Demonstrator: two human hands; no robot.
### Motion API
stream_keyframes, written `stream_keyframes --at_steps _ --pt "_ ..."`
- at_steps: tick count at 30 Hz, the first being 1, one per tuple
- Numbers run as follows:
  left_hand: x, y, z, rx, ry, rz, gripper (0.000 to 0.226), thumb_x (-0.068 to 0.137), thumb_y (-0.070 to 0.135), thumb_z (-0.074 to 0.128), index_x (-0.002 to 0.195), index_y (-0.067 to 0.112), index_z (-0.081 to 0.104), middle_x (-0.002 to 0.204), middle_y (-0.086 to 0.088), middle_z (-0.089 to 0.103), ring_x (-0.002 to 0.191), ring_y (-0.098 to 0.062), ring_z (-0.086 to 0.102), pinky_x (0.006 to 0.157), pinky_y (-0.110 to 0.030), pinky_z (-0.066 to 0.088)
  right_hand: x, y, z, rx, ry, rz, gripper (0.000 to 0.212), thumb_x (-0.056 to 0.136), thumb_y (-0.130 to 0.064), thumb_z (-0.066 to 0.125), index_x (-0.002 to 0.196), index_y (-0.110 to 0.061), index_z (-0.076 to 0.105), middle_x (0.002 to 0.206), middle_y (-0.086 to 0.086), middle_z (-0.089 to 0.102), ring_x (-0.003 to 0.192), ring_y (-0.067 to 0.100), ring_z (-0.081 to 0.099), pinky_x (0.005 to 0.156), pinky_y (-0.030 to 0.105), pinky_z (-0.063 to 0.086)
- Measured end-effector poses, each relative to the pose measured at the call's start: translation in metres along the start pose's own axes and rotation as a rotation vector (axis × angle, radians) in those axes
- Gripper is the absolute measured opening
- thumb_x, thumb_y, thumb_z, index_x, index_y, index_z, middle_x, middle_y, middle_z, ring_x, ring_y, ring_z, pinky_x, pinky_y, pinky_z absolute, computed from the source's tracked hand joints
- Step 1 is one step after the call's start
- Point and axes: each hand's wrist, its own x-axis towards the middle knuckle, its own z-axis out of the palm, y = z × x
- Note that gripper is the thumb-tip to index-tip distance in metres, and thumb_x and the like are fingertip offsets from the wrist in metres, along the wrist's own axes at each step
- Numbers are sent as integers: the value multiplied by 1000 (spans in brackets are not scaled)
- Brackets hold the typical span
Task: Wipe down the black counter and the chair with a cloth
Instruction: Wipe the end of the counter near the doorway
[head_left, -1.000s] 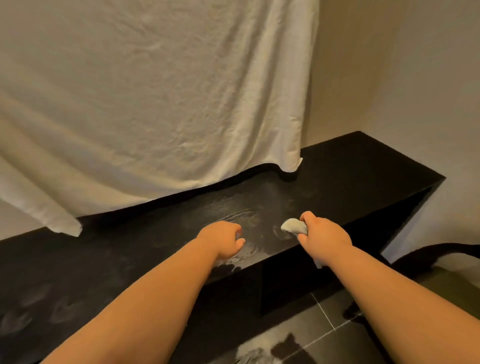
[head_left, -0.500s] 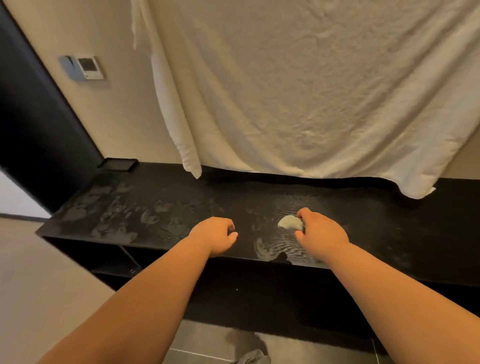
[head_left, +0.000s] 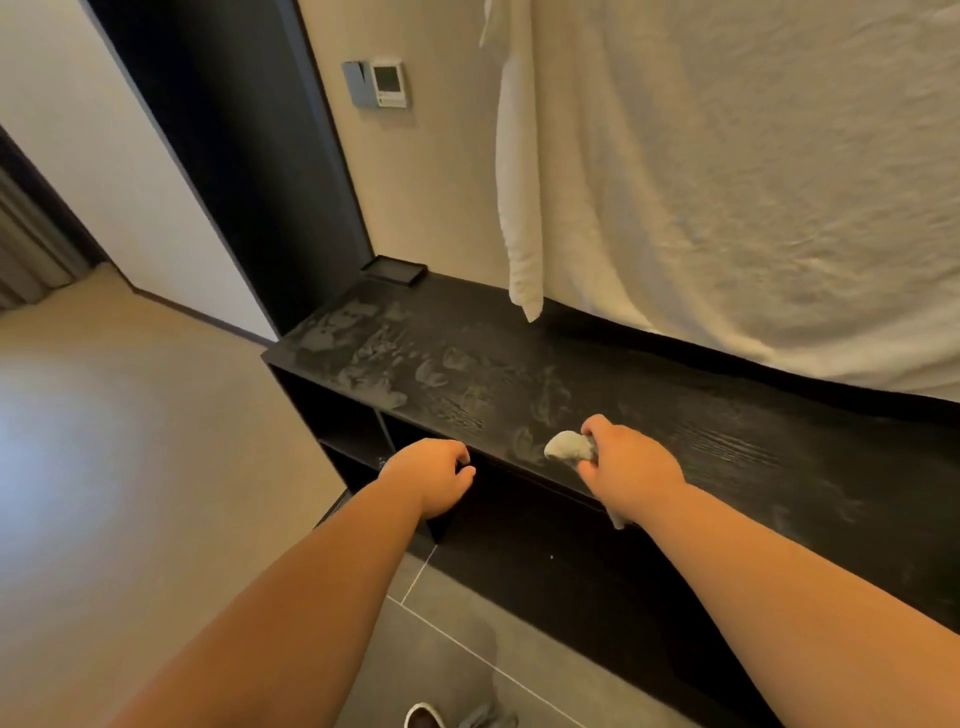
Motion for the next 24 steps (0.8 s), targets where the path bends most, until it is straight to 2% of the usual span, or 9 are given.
stream_keyframes --at_steps 5,9,14,19,24 --pt "5 -57 -12 -22 44 -58 36 106 48 50 131 28 65 120 6 70 111 -19 65 91 -39 55 39 -49 1 -30 -35 -78 38 98 -41 59 133 -32 47 97 -8 62 77 12 62 61 32 52" --pt "19 -110 -25 -40 50 -84 34 105 48 50 128 27 65 116 4 70 107 -21 65 92 -41 56 76 -100 8 -50 -55 -127 36 98 -40 59 131 -33 48 97 -8 62 79 12 62 66 34 55" --pt "42 -181 -51 -55 71 -98 32 105 46 51 126 25 65 117 2 70 106 -22 65 93 -43 56 121 -168 24 -56 -91 -170 32 99 -40 59 128 -32 48 98 -7 63 80 13 62 63 31 51" --pt "65 -252 -78 -19 74 -74 36 108 44 48 133 23 62 122 -1 68 108 -24 64 91 -41 55 166 -235 38 -65 -81 -206 29 96 -39 59 123 -31 49 95 -6 64 82 17 63 73 43 58" --pt "83 -311 -110 136 49 0 37 109 42 47 137 21 59 125 -5 66 111 -27 62 89 -39 53 213 -291 48 -12 -72 -182 29 98 -39 57 125 -32 48 95 -6 63 83 17 62 77 46 58"
